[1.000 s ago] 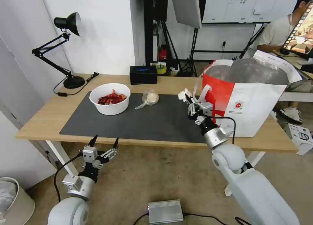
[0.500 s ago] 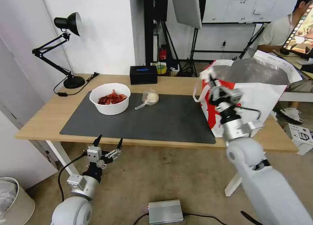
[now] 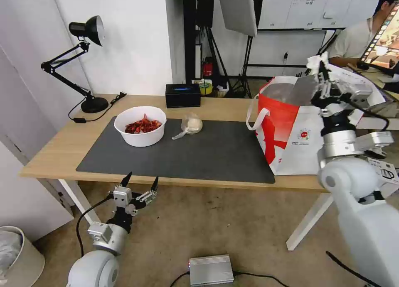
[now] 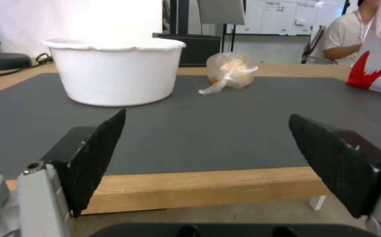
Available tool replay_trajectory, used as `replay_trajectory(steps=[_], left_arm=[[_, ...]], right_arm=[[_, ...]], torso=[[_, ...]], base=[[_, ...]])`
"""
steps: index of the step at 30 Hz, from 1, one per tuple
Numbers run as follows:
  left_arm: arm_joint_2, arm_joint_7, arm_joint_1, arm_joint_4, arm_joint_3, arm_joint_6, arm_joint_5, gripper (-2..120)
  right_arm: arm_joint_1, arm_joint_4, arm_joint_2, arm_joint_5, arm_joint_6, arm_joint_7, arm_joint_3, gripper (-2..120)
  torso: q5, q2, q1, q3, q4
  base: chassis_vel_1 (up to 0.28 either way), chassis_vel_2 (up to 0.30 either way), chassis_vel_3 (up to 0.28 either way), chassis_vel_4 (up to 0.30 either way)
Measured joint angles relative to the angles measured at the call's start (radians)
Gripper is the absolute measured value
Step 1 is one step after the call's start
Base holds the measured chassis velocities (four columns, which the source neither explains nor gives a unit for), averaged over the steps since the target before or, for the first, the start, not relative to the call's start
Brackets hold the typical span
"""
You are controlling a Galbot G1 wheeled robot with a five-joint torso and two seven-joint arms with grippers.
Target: Pick up the trash from the table and place it into the takeout bag.
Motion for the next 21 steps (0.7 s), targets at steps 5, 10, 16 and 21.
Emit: replay_trajectory(steps=[5,10,16,21], left_arm=[[0.000,0.000,0.000,0.000,-0.001,0.000,-0.001,100],[-0.012,0.001,0.002,-0.002,0.008,0.000,0.005,100],[-0.019,0.002,0.005,-0.002,0.013,-0.004,0.012,100],[-0.026,0.011,0.008,-0.002,0.009,-0.006,0.015,100]], right_arm=[[-0.003,0.001,-0.013,0.006,-0.021,0.010,0.015,0],[-0.008,0.015,-0.083,0.068,-0.174,0.096,0.065,0],[0.001,0.014,-0.118,0.113,-0.297,0.171,0.081,0],[0.012,0.005,-0.138,0.150,-0.362,0.217,0.085,0]], torso=[[0.0000,0.000,0.000,0.000,0.0000],[0.0000,0.000,0.000,0.000,0.0000],[0.0000,0.000,0.000,0.000,0.0000],[-0.0001,0.000,0.000,0.000,0.0000]], base=[[0.000,0.000,0.000,0.000],[0.000,0.000,0.000,0.000],[0.000,0.000,0.000,0.000],[0.000,0.000,0.000,0.000]])
